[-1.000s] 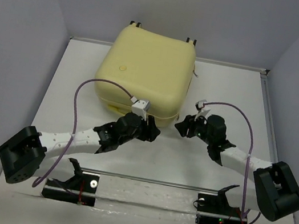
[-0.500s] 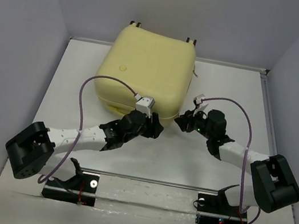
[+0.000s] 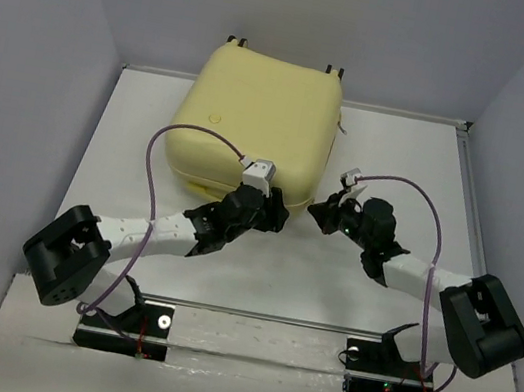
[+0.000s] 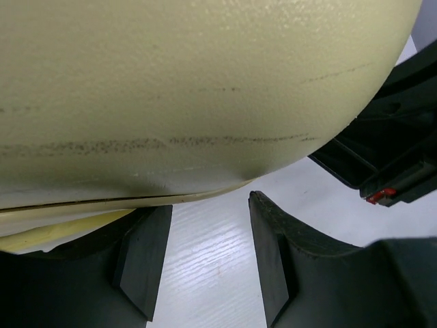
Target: Pack the luggage
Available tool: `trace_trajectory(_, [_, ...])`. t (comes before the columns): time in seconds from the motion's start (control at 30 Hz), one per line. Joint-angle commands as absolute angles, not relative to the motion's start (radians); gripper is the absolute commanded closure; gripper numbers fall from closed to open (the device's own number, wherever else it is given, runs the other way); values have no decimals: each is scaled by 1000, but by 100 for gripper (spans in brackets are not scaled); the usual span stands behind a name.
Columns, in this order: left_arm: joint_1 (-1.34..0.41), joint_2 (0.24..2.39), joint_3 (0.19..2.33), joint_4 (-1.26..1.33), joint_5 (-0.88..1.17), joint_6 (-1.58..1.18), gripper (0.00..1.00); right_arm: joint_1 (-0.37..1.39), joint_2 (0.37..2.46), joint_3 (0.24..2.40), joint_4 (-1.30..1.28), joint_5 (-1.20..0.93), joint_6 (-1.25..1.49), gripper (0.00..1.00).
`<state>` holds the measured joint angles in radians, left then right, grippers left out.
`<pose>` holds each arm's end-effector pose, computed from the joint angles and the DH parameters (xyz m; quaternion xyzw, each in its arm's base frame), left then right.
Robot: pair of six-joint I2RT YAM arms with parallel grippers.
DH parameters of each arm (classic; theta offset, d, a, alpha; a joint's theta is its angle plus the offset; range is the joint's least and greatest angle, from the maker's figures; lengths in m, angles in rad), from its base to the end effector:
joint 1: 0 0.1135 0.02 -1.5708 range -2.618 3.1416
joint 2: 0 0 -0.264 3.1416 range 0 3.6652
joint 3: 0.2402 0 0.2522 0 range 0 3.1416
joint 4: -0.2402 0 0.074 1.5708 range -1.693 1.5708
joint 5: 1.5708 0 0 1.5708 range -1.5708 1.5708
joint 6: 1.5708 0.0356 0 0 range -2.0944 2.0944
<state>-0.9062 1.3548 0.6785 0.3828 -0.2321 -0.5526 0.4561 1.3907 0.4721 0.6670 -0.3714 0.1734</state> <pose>0.1890 -0.2280 0.2334 0.0723 0.7972 -0.3253 0.5034 0.2393 0.1318 0.1883 -0.2214 0.7530 0.3252 0.5275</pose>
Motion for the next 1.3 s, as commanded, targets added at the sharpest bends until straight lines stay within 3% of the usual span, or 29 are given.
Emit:
trace_trajectory(0.0, [-873,1396,778,488,-308,-525,40,627,1301,442,645,-267,203,93])
trace_trajectory(0.2, [-865,1442,838,515,-333,-532,41,885,1235,393,505,-143,308,93])
trace_trajectory(0.43, [-850,1460,854,528,-307,-549,41,930,1097,402,284,-35,330,93])
trace_trajectory(0.53, [-850,1479,867,557,-261,-558,41,930,1178,437,398,-96,380,93])
trace_trajectory(0.73, [-845,1384,853,469,-247,-540,42,1045,1483,503,740,-6,547,93])
trace_trajectory(0.87, [-782,1218,834,275,-159,-523,35,1045,1439,477,664,165,549,93])
trace_trajectory(1.03, [-648,950,830,80,-149,-509,24,1045,1375,465,597,227,525,93])
trace_trajectory(1.27, [-134,932,922,-58,93,-497,23,1001,1278,451,457,344,526,92])
